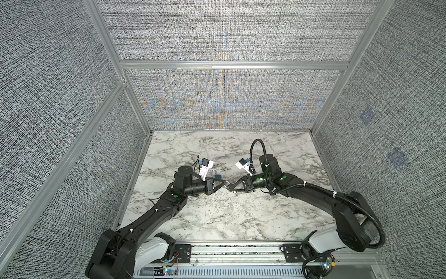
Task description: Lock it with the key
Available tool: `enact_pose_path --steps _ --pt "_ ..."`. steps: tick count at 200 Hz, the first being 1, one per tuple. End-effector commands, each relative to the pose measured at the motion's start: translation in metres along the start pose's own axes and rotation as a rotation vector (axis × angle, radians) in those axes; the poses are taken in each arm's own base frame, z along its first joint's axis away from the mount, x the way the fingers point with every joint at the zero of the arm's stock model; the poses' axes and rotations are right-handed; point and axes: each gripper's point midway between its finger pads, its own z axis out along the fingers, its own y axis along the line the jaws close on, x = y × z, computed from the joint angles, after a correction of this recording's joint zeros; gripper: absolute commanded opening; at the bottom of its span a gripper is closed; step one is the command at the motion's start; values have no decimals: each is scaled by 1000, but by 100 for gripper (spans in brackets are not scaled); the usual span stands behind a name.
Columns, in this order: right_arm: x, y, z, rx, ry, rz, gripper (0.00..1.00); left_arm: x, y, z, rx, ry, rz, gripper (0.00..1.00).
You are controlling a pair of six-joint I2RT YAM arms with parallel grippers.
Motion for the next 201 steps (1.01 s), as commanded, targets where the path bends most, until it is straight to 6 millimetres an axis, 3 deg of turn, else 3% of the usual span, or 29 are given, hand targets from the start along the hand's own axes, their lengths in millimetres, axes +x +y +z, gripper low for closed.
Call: enact_pose_path --steps 1,49,53,64,201 --pt "-33 15 -1 -8 -116 -108 0 21 -11 1 71 85 -15 0" --pt "-41 6 5 1 -130 -92 0 26 -14 1 88 84 -24 0" --pt "-49 16 5 -12 -142 -117 0 27 -15 1 89 83 -22 0" --pt "-52 17 5 -9 -150 -119 0 28 -15 1 92 82 -21 0" --pt "-58 12 10 4 -172 -126 0 36 -19 5 129 100 -36 0"
